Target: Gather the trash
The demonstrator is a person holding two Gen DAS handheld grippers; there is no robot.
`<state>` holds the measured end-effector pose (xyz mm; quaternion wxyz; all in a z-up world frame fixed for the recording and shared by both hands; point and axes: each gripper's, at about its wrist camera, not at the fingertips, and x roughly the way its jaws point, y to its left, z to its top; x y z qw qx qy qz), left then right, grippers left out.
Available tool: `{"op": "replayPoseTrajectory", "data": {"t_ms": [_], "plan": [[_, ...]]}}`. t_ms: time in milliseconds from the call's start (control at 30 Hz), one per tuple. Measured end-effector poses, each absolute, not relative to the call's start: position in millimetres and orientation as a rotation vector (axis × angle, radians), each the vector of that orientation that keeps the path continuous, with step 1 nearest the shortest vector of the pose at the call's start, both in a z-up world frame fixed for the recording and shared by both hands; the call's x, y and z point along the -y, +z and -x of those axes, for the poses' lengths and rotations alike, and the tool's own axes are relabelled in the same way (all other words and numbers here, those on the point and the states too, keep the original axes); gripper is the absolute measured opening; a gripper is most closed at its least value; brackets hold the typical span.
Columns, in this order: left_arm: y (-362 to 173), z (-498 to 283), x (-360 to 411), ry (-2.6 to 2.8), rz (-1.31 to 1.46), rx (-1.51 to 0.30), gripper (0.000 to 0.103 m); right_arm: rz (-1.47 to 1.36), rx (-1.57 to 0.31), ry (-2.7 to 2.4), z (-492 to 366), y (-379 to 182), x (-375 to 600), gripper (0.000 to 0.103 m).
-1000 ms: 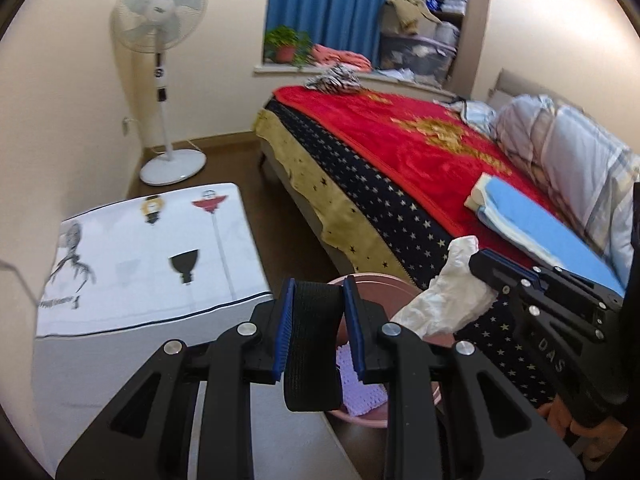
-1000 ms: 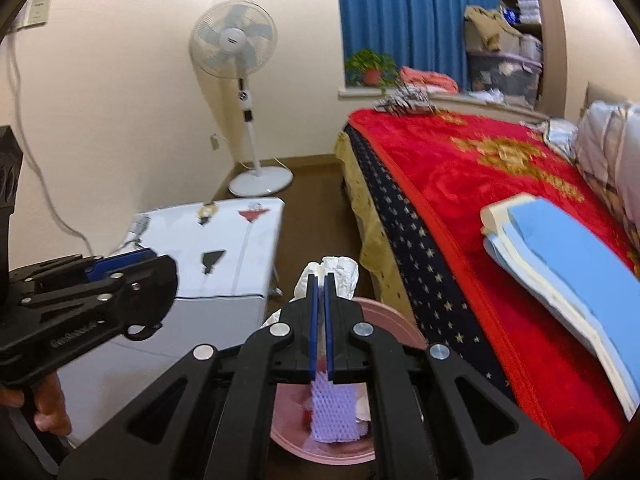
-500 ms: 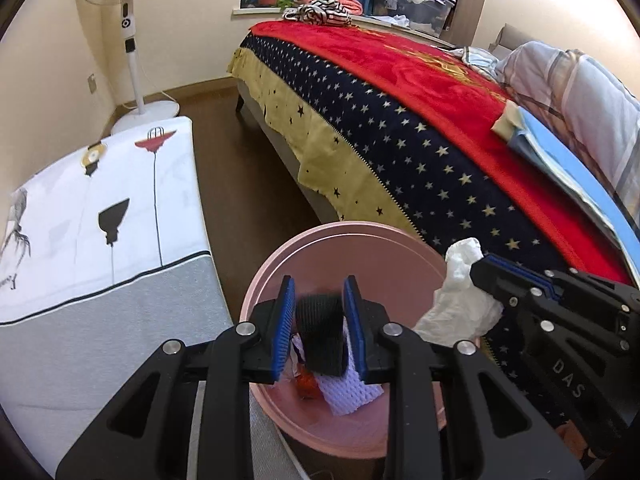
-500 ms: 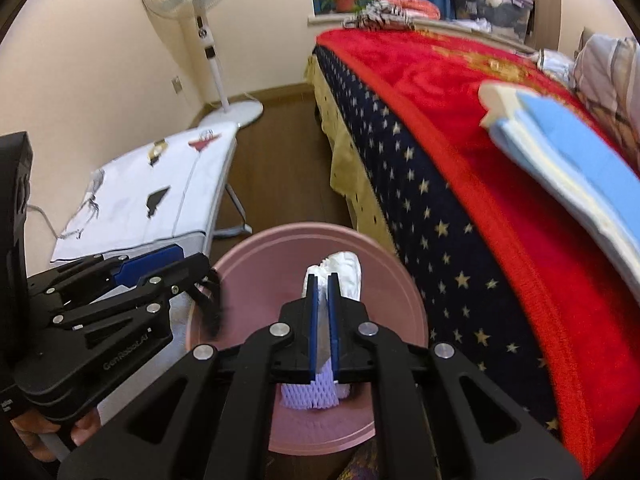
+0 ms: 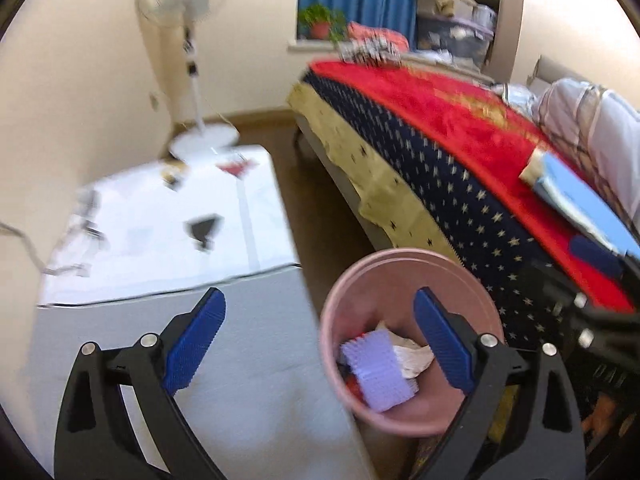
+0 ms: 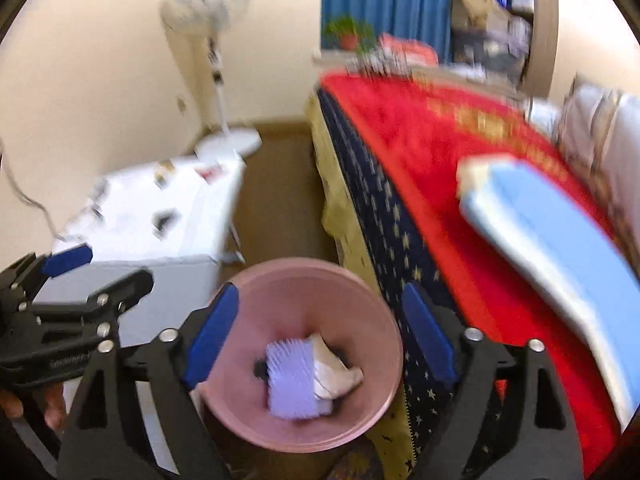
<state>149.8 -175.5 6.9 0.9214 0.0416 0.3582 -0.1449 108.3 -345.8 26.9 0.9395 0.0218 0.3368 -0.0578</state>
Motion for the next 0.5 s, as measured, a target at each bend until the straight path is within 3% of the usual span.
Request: {"op": "replayPoseTrajectory", "data": {"t_ms": [133, 500], "plan": [[52.4, -80.3, 130.3, -0.222, -0.168, -0.700, 0.096, -0.090, -0.549, -0.039, -41.1, 73.4, 309.5, 0.098], [86.3, 83.3, 38.4, 0.015, -0.144, -0.719, 0.096, -0.109, -0.653, -0.019, 116.5, 93.3, 227.4, 0.098]]}}
